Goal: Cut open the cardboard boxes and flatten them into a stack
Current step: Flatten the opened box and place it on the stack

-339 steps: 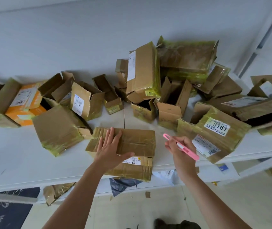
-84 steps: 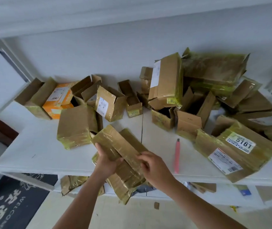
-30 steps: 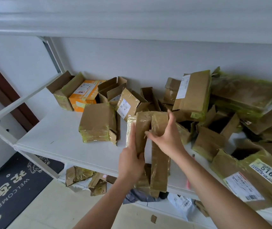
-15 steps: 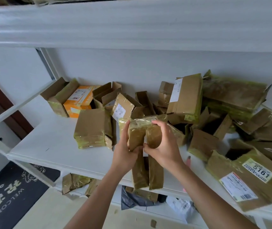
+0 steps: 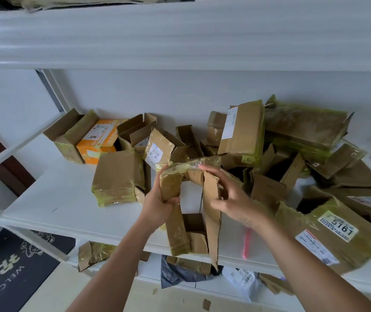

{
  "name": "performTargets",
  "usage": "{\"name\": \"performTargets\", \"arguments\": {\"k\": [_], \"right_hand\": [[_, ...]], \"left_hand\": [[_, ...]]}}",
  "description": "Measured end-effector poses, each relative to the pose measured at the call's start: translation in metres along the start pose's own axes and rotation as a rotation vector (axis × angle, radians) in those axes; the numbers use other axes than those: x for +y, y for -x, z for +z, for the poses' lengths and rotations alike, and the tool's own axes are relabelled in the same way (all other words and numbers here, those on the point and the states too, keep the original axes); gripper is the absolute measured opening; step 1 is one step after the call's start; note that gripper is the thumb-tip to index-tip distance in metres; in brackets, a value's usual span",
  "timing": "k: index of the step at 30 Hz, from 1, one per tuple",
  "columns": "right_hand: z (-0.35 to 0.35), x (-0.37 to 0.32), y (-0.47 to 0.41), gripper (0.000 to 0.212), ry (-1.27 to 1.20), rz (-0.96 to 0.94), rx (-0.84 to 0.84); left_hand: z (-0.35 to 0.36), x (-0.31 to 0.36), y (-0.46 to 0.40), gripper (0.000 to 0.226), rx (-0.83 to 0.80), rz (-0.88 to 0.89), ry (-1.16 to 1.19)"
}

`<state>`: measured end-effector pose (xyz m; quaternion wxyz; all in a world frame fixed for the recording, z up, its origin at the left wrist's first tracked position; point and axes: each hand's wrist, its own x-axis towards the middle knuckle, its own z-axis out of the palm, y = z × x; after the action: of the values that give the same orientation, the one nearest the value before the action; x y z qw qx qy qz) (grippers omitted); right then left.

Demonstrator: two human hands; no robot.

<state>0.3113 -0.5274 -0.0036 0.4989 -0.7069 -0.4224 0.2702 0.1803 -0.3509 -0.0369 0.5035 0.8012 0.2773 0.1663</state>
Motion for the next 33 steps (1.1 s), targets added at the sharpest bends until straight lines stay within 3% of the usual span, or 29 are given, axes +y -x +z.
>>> {"name": "performTargets", "arguments": {"k": [4, 7, 10, 13, 17, 25, 29, 33], "right_hand": [[-0.008, 0.015, -0.002, 0.053, -0.084, 0.152, 0.178], [-0.008, 0.025, -0.003, 0.063, -0.003, 0.186, 0.442], [0.001, 0.026, -0.003, 0.072, 0.172, 0.045, 0.686], [0.021, 0.025, -0.003, 0.078, 0.375, -0.194, 0.786], [0.034, 0.024, -0.009, 0.102, 0.470, -0.243, 0.697], [0.024, 0.015, -0.026, 0.049, 0.494, -0.298, 0.550], [0.023, 0.010, -0.033, 0.047, 0.476, -0.252, 0.517], [0.033, 0.009, -0.036, 0.049, 0.476, -0.247, 0.531]], "left_hand": [[0.001, -0.001, -0.006, 0.100, -0.023, -0.009, -0.019], [0.002, -0.001, -0.008, 0.099, -0.036, -0.008, -0.040], [0.005, 0.000, -0.008, 0.097, -0.041, -0.007, -0.052], [0.007, 0.002, -0.009, 0.098, -0.048, -0.004, -0.054], [0.005, 0.002, -0.010, 0.101, -0.060, -0.004, -0.051], [0.000, -0.002, -0.011, 0.102, -0.061, -0.018, 0.041], [0.005, 0.003, -0.009, 0.093, 0.073, -0.021, 0.072], [0.018, 0.014, 0.002, 0.108, 0.227, -0.011, -0.024]]}}
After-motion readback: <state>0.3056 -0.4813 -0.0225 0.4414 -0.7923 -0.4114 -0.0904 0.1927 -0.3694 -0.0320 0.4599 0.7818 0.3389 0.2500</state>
